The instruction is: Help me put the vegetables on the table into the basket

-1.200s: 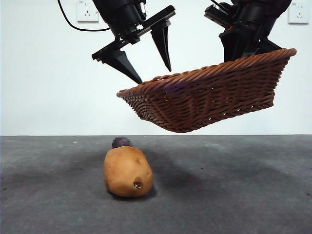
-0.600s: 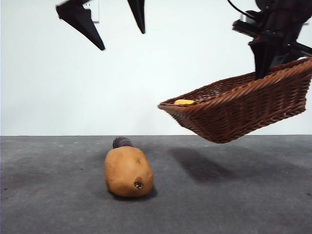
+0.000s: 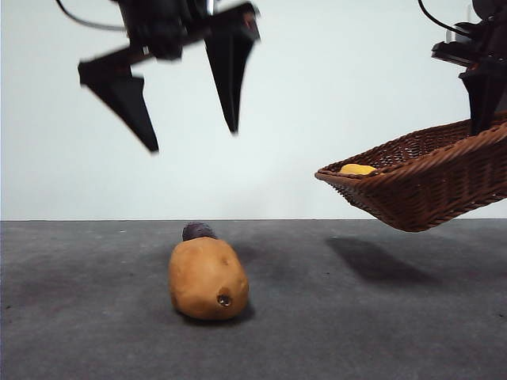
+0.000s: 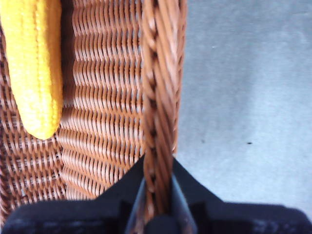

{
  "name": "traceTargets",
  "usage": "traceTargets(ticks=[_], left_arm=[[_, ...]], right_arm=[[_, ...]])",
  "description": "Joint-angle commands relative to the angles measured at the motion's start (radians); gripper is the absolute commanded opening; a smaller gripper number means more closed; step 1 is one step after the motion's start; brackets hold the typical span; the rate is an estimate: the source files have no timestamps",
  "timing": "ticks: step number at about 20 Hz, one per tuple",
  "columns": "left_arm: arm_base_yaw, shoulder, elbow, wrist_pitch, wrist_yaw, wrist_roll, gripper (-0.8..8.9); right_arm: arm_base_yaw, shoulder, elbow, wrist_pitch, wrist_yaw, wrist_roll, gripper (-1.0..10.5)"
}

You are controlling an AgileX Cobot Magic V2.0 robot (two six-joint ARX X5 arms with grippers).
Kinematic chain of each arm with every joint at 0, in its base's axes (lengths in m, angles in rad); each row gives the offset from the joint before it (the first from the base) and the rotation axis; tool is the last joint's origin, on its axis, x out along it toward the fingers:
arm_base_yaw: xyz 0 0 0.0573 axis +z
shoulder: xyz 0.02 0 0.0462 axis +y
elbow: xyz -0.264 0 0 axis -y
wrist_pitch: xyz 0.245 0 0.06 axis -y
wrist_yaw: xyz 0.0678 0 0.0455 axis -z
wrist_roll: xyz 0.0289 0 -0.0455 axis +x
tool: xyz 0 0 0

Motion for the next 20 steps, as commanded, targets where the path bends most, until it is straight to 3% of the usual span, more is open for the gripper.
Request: traceTargets(ticks=[1,8,20], left_arm=[[-0.017,0.006,-0.074,0.069,0.005,-0.093,4.7],[-0.035,0.013,-0.226,0.181,0.013,-0.188,4.71],[-0.091,0.151,-0.229,0.202,-0.016,-0.196,4.78]], right_arm=[[-0.005,-0.011,0.003,0.002,-0.014,-0.018,-0.1],[-0.008,-0.011,0.002,0.009,-0.015,-0.021,-0.1],[-0.006,-0.011,0.001,0.0,-0.046,-0.022,-0.1]])
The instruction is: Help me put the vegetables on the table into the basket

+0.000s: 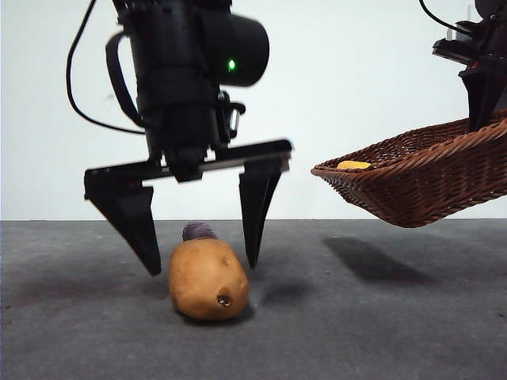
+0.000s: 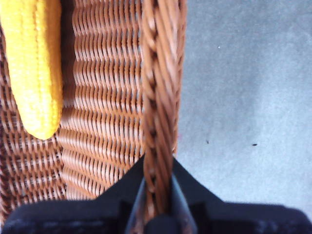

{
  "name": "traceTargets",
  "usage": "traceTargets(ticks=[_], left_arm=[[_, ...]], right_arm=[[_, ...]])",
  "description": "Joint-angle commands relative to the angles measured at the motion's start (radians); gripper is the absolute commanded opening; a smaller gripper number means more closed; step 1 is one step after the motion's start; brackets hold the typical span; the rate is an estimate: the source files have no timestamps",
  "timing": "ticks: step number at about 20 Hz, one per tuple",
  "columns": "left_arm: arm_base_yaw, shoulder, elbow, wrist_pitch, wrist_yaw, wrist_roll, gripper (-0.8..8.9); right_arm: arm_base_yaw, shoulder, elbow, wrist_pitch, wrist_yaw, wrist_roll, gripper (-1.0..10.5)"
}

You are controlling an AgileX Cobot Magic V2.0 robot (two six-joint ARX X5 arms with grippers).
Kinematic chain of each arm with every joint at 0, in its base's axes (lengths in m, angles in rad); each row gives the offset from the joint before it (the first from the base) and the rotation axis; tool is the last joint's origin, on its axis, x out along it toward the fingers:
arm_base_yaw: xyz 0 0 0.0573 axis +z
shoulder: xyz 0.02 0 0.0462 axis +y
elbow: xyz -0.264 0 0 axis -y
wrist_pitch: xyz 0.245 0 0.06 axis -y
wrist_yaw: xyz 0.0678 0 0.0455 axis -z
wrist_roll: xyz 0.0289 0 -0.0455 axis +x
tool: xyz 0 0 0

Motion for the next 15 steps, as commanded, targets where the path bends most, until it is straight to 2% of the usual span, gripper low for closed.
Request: traceTargets(ticks=[1,6,7,9,10,12,15], left_arm=[[0.0,0.024,-0.006,0.007,-0.009,-0.013,4.78],[0.0,0.057,-0.006,0.026,-0.01,-0.012,4.65],[0.0,0.059,-0.006,0.026,-0.01,-0.012,4.04],[0.0,0.059,-0.006,0.028,-0.01,-0.012,1.42],[0.0,0.059,-0.006,0.028,-0.01,-0.007,0.75],[-0.001,0.059,-0.005,0.033,-0.011,0.076,-0.1],[-0.002,0.042,0.013,-0.007,-0.011,0.139,-0.09]], right_arm=[[0.0,-0.011,0.001,0.003,-0.015,-0.007,-0.1],[0.0,-0.011,0.001,0.004,-0.015,-0.007,-0.1],[0.0,-0.011,0.001,0.004,-0.015,-0.007,-0.1],[0.0,-0.011,0.001,0.005,-0.015,-0.007,-0.1],[0.0,-0.011,0.001,0.005,-0.015,-0.007,-0.1],[0.0,-0.011,0.001,0.004,-0.015,-0.007,-0.1],[0.0,-0.011,0.001,0.004,-0.015,-0.007,-0.1]])
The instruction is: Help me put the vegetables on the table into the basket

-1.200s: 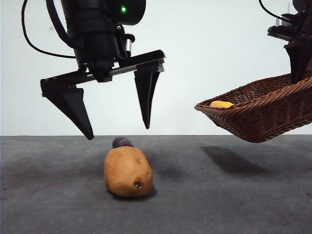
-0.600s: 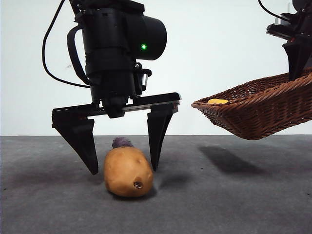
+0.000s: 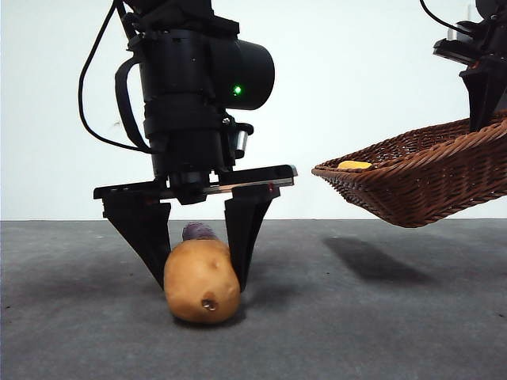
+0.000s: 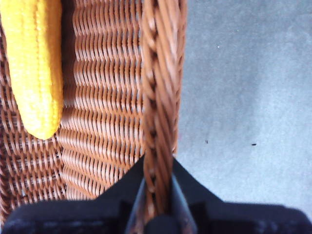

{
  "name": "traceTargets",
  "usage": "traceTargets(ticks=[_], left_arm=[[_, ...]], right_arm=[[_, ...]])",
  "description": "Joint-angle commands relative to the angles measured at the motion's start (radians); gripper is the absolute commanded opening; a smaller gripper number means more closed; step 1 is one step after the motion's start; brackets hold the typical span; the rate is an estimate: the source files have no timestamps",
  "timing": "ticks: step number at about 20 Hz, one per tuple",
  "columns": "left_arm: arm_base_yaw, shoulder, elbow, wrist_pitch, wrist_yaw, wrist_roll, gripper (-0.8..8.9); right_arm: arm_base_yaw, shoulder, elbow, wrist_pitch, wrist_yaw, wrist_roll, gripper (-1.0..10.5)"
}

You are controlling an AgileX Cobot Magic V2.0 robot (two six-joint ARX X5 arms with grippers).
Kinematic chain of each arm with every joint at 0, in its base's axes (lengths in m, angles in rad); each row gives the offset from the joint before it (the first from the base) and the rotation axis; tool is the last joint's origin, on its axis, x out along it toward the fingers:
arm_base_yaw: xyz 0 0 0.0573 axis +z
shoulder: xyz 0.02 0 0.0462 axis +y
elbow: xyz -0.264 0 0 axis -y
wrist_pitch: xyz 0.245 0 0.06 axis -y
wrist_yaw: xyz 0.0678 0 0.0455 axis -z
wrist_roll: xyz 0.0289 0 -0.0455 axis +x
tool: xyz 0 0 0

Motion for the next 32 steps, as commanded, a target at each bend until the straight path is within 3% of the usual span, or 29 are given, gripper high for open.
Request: traceTargets(ticks=[1,6,12,16,23,24,26,27,32], left_arm=[[0.0,-0.031,0.019,-0.027,-0.006,0.082,-0.09],[-0.012,-0.164,0.073,-0.021,0.031,0.122,-0.09],[-0.072,-0.336,0.074,0.119,0.032,0.126,-0.09],[-0.116,-0.339,0.074,0.187,0.031,0.126,-0.04],[-0.138,-0.237,0.074,0.142,0.025,0.125,0.06],[-0.138,-0.227,0.074,0.137,0.02,0.126,0.87],[-0.138,-0.216,0.074,0.139,0.02,0.126,4.91],[-0.14,-0.216,0.074,0.145,0.02,0.126,5.43],[-0.146,-0.217,0.074,0.151,0.02,0.133,5.43]], right_arm=[[0.0,-0.011,0.001,0.003,-0.015,-0.004,-0.1],[0.028,-0.011,0.0,-0.013,-0.013,-0.002,-0.1],[0.142,-0.011,0.0,-0.026,0.012,0.02,-0.1],[0.253,-0.011,0.0,-0.015,0.008,0.053,-0.1],[0.388,-0.011,0.0,0.026,0.008,0.107,-0.1],[0.399,-0.011,0.0,0.025,0.008,0.11,-0.1],[0.414,-0.011,0.0,0.023,0.009,0.117,-0.1],[0.417,-0.011,0.0,0.02,0.009,0.121,-0.1],[0.42,-0.011,0.0,0.01,0.009,0.121,-0.1]])
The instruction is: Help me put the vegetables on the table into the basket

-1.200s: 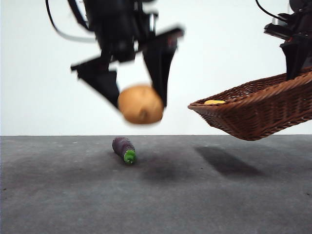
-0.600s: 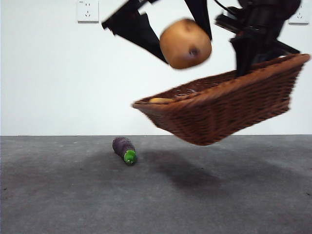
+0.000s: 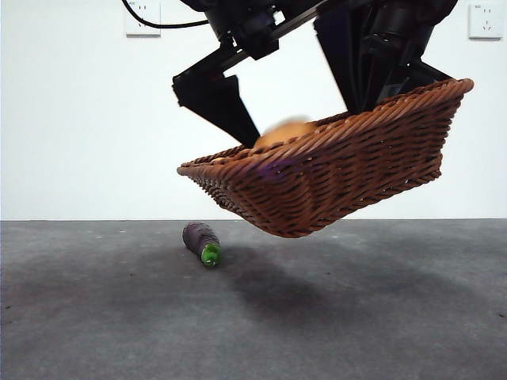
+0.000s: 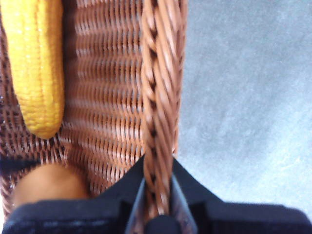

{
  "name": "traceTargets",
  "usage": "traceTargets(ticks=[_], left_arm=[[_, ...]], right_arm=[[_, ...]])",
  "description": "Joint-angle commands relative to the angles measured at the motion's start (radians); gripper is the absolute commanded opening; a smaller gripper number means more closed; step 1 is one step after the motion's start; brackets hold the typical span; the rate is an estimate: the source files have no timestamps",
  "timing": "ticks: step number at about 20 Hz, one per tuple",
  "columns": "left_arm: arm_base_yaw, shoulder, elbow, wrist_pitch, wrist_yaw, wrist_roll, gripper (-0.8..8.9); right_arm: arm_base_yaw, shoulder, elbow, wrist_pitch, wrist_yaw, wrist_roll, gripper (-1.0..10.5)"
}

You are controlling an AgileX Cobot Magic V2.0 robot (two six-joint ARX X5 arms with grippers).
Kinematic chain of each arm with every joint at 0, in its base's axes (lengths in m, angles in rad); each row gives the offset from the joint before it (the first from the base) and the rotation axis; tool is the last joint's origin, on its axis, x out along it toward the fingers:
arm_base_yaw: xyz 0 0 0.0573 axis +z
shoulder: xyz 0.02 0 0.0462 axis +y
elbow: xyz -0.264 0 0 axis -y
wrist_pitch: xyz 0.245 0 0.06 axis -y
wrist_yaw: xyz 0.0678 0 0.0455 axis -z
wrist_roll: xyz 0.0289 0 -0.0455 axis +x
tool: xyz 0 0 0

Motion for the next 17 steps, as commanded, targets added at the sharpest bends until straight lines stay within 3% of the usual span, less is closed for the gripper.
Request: traceTargets(ticks=[1,5,8,13,17], left_arm=[[-0.001,0.002,-0.004,0.014,-0.004,0.041,5.43],[0.061,-0.07,-0.004,0.035,-0.102,0.079,5.42],[0.15,-0.107,-0.004,0.034,-0.104,0.079,5.42],[0.324,-0.034,-0.004,0.056,0.01,0.074,5.42],[0.441,0.127,0.037,0.071,0.105,0.043,5.42]], right_arm=[[0.001,-0.011,0.0,0.008,-0.01,0.009,-0.1],[-0.039,-0.011,0.0,0.015,0.019,-0.008,-0.1],[-0.114,-0.011,0.0,0.005,0.019,-0.014,-0.1],[-0.23,-0.011,0.0,-0.016,0.019,-0.045,-0.1],[-0.28,-0.011,0.0,-0.023,0.02,-0.062,-0.1]])
